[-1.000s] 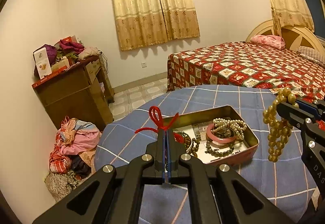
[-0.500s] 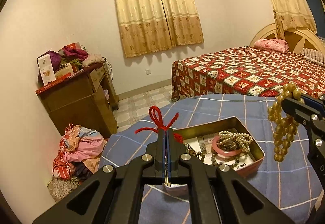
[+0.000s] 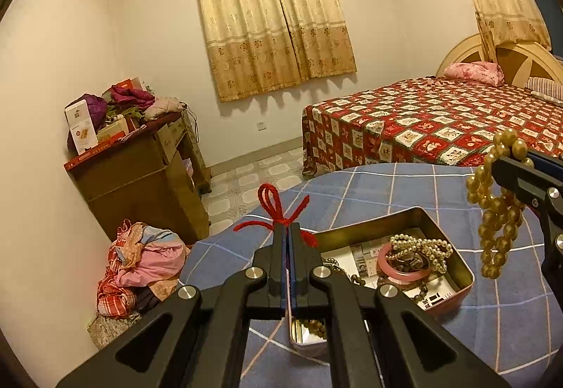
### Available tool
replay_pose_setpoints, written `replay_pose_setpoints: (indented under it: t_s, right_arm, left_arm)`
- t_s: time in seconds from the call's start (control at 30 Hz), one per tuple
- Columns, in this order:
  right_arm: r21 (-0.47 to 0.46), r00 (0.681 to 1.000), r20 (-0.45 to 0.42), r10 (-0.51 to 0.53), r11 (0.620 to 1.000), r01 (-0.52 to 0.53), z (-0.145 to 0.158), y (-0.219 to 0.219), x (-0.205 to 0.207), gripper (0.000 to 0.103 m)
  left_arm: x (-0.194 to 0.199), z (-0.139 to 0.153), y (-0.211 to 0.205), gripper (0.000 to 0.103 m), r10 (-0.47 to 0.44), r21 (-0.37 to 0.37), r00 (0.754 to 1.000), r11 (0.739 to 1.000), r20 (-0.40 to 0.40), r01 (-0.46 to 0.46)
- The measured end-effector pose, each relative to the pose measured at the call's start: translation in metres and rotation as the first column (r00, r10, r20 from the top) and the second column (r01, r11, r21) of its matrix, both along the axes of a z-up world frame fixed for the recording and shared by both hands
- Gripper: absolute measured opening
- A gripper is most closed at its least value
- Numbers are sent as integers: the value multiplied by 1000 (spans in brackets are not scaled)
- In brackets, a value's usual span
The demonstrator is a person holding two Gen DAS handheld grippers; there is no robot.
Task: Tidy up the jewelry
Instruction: 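Carry the gold beads and red tassel into the tin and open both grippers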
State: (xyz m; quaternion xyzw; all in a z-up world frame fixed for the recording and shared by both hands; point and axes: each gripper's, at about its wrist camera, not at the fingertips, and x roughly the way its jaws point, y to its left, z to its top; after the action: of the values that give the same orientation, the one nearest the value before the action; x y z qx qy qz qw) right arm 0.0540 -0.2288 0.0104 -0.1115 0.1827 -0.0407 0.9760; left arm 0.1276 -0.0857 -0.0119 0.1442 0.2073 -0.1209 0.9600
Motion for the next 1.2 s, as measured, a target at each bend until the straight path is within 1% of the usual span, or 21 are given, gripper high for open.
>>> replay_pose_setpoints:
  t_s: [0.3,0.83,1.03,1.2]
  right_arm:
    - [0,1000,-23,-3,1000,3,-6,-2,12,12]
    - [-10,998,-62,-6,1000,5,-12,-3,37,12]
    - [-22,996,-90,-15,1000,13,-20,-3,48,12]
    - [-26,993,-118,-18,1000,15,-29,-3,55,12]
  left_arm:
    - [14,-10,-4,0,3,16,1000,1000,-25,-2]
    - [32,-28,-18,0,-18,58,997,998,-71,22]
    - [40,-35,-23,0,-11,75,997,997,-83,18]
    - [48,-44,-24,0,-5,80,994,997,-110,14]
